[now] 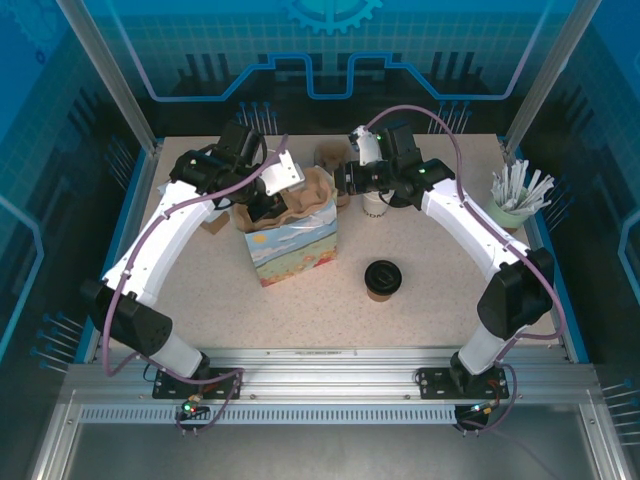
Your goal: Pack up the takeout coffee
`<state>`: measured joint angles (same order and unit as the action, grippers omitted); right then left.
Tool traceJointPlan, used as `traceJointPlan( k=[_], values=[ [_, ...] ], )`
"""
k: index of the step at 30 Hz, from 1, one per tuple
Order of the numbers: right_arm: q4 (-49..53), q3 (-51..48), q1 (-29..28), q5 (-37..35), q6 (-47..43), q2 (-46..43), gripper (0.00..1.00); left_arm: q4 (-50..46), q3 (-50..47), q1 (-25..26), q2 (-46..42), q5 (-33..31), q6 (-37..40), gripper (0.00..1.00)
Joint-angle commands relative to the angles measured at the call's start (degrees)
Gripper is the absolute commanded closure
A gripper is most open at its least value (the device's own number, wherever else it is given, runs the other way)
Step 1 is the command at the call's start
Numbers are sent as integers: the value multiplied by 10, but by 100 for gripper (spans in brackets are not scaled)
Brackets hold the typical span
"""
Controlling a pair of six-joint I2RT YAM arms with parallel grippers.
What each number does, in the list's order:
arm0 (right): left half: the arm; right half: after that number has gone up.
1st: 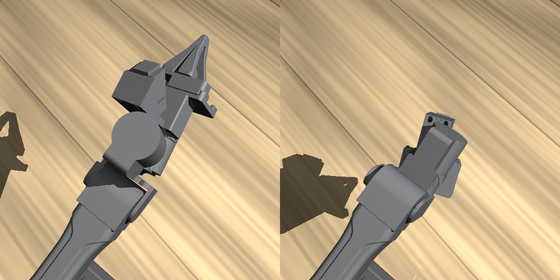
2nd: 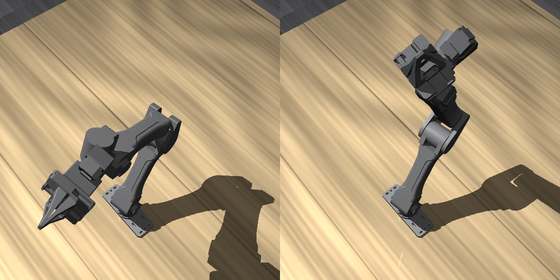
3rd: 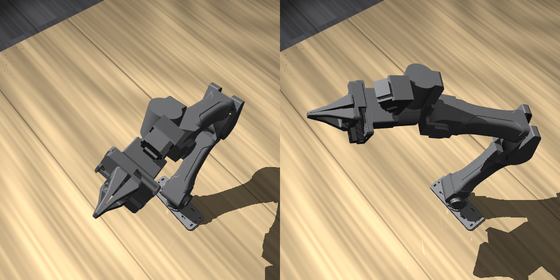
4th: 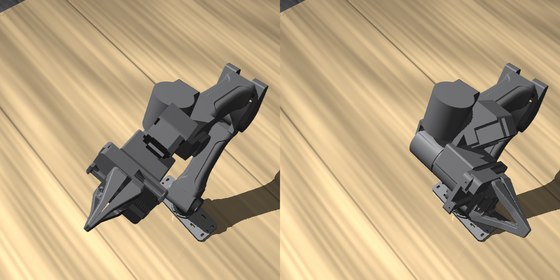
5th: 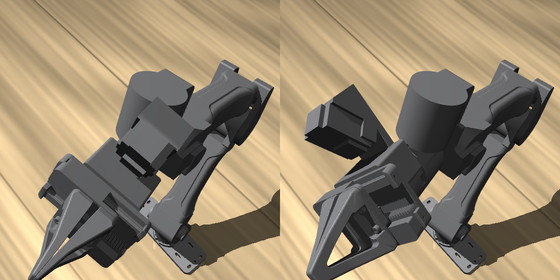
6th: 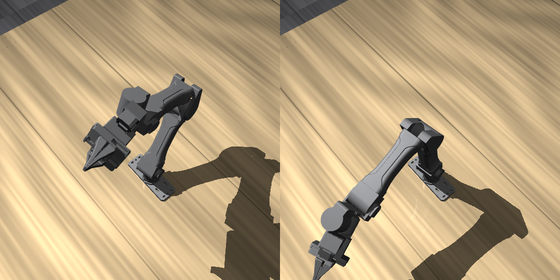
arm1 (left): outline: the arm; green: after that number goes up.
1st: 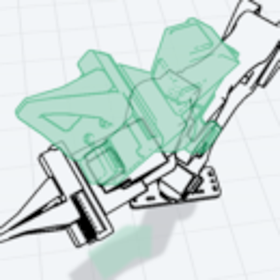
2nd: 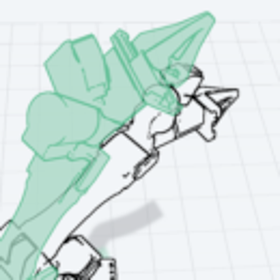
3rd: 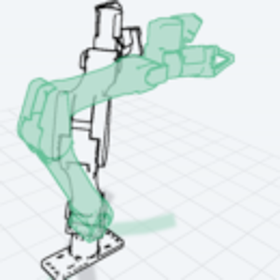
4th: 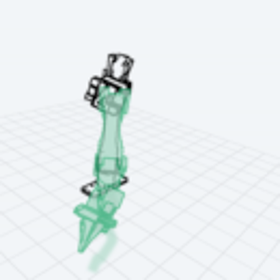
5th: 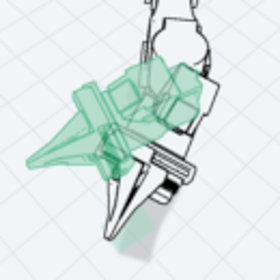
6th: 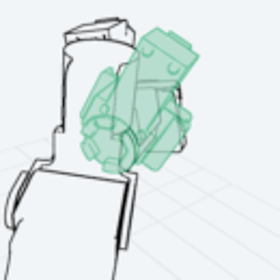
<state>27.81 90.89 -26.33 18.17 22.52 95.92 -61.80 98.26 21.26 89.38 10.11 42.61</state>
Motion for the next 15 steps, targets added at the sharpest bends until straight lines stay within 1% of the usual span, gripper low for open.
traceJointPlan(
  k=[1, 11, 15],
  values=[
    [4, 20, -4, -7, 2, 3, 83, -41, -12, 7, -13, 21, 17, 77],
    [8, 27, -5, -3, 0, 12, 83, -42, -19, 9, -20, 29, 30, 76],
    [15, 33, -5, 3, -8, 14, 82, -47, -21, 9, -12, 10, 31, 76]
  ],
)
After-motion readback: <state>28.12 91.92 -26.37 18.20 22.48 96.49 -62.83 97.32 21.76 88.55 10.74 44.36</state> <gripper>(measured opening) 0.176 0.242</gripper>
